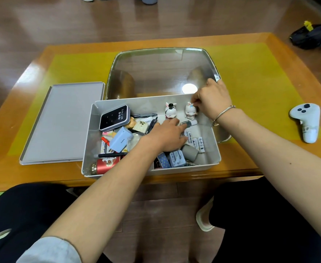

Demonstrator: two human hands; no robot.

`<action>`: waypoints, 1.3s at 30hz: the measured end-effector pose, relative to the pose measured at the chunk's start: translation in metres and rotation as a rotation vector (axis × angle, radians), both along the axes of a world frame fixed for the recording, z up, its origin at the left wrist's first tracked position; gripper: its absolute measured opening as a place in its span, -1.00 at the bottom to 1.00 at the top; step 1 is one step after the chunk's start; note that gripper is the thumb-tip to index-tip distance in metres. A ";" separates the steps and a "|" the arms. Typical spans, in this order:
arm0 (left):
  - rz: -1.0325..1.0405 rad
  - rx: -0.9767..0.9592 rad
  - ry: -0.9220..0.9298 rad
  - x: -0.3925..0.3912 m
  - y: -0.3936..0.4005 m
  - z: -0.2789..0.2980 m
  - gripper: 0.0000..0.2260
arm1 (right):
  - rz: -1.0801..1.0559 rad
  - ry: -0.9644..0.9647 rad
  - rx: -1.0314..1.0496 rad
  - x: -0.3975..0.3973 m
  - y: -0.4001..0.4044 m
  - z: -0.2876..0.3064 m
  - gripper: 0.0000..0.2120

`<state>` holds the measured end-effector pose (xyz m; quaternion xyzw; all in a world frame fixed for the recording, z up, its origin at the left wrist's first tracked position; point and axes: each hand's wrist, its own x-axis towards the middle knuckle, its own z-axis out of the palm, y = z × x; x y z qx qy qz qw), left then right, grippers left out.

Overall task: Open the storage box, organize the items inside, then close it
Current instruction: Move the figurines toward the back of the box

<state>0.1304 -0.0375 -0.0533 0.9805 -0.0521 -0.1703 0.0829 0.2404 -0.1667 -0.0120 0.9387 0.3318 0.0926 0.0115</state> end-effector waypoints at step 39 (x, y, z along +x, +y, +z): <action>0.297 -0.190 -0.523 0.039 0.011 -0.003 -0.84 | -0.020 0.007 -0.020 -0.007 0.002 -0.007 -0.80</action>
